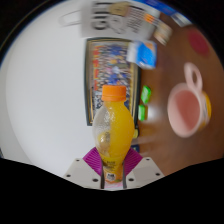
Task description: Pour water
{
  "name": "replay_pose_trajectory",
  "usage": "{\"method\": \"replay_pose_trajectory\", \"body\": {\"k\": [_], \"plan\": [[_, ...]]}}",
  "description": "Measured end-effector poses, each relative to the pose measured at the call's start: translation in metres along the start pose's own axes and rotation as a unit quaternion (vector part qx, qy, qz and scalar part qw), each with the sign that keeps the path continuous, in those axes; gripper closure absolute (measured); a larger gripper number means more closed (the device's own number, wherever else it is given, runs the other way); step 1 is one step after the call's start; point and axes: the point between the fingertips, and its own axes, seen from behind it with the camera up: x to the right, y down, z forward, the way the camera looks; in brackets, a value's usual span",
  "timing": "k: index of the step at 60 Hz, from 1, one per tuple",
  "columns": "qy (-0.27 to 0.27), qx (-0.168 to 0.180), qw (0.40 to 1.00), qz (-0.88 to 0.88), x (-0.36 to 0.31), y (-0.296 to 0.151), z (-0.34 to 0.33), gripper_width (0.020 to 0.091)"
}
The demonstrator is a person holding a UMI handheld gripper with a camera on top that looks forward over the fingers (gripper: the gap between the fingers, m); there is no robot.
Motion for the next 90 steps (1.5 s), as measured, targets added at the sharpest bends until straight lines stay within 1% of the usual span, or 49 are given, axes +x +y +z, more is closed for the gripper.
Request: {"method": "replay_pose_trajectory", "body": {"k": [5, 7, 10, 16, 20, 25, 29, 32, 38, 44, 51, 52, 55, 69, 72, 78, 79, 84, 85, 86, 87, 88, 90], "plan": [[0.024, 0.018, 0.989, -0.148, -0.017, -0.030, -0.011, 0.0867], [0.027, 0.029, 0.978, -0.205, -0.023, -0.053, -0.019, 0.0868], [0.046, 0.052, 0.955, -0.289, -0.035, -0.071, -0.029, 0.0867], [0.089, 0.098, 0.892, -0.432, -0.045, -0.134, -0.055, 0.0866], [0.136, 0.128, 0.840, -0.509, -0.033, -0.176, -0.069, 0.0868], [0.197, 0.151, 0.772, -0.585, -0.004, -0.228, -0.093, 0.0869], [0.242, 0.156, 0.731, -0.619, 0.023, -0.261, -0.102, 0.0868], [0.259, 0.151, 0.712, -0.635, 0.050, -0.280, -0.110, 0.0870], [0.288, 0.145, 0.705, -0.632, 0.094, -0.304, -0.119, 0.0868], [0.304, 0.134, 0.713, -0.617, 0.135, -0.315, -0.124, 0.0868], [0.314, 0.125, 0.719, -0.606, 0.169, -0.316, -0.128, 0.0865], [0.303, 0.139, 0.718, -0.611, 0.165, -0.317, -0.126, 0.0862], [0.301, 0.143, 0.717, -0.612, 0.166, -0.317, -0.127, 0.0864], [0.309, 0.146, 0.719, -0.605, 0.167, -0.310, -0.131, 0.0859], [0.307, 0.149, 0.720, -0.605, 0.167, -0.309, -0.132, 0.0810], [0.309, 0.146, 0.720, -0.604, 0.168, -0.309, -0.131, 0.0663], [0.311, 0.143, 0.721, -0.603, 0.170, -0.309, -0.132, 0.0622], [0.335, 0.111, 0.729, -0.587, 0.185, -0.302, -0.135, 0.0232], [0.342, 0.107, 0.730, -0.582, 0.187, -0.298, -0.138, 0.0254], [0.347, 0.104, 0.731, -0.578, 0.188, -0.297, -0.140, 0.0292], [0.352, 0.102, 0.732, -0.575, 0.188, -0.295, -0.143, 0.0298], [0.356, 0.101, 0.733, -0.571, 0.188, -0.293, -0.146, 0.0283], [0.366, 0.099, 0.732, -0.566, 0.185, -0.287, -0.155, 0.0232]]}}
